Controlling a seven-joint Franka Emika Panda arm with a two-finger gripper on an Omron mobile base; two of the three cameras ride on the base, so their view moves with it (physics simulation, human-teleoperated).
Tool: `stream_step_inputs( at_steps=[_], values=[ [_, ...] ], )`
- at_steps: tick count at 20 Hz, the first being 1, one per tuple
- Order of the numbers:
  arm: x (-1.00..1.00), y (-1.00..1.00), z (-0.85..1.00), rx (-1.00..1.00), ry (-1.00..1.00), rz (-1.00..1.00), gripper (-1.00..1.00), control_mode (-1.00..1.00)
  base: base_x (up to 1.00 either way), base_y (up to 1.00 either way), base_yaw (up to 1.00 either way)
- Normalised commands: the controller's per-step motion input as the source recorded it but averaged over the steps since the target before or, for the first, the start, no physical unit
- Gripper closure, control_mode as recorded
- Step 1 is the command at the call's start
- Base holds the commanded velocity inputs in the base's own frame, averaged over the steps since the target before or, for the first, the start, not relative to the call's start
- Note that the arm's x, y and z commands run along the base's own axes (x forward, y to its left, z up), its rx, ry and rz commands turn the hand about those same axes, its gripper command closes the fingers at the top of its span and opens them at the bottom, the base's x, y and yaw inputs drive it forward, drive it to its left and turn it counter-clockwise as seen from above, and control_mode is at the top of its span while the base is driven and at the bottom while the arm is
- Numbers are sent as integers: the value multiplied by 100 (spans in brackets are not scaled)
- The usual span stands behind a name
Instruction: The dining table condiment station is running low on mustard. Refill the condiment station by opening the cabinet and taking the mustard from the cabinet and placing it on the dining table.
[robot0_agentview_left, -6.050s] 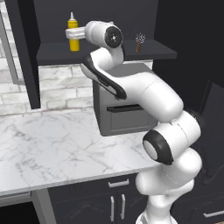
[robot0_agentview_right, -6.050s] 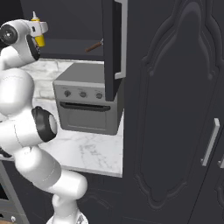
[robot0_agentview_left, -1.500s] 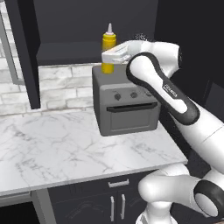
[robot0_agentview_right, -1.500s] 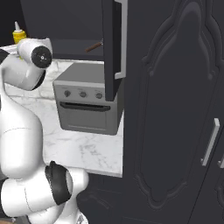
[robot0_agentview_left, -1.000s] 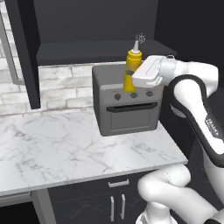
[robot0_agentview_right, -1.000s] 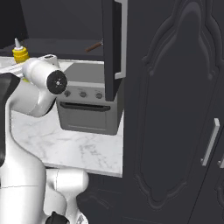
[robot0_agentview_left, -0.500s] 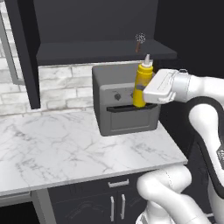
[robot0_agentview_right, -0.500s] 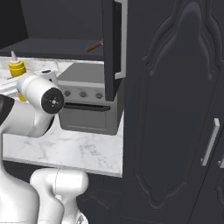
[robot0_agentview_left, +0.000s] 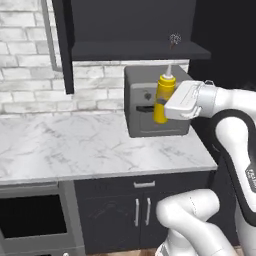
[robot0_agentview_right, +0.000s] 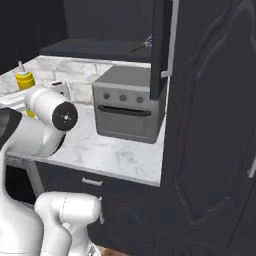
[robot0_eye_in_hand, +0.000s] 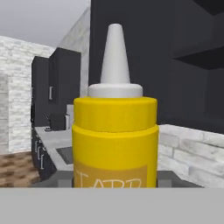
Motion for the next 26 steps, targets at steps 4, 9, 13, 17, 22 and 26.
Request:
stream_step_inputs(
  at_steps=[4, 9, 13, 17, 22, 26],
  values=[
    [0, 0, 0, 0, 0, 0, 100, 100, -71, 46, 50],
    [0, 0, 0, 0, 0, 0, 100, 100, -44, 44, 63],
    [0, 0, 0, 0, 0, 0, 100, 100, -2, 56, 80],
    [0, 0, 0, 0, 0, 0, 100, 100, -3, 47, 83],
    [0, 0, 0, 0, 0, 0, 100, 100, -7, 44, 84],
    [0, 0, 0, 0, 0, 0, 100, 100, -10, 44, 84]
  ],
)
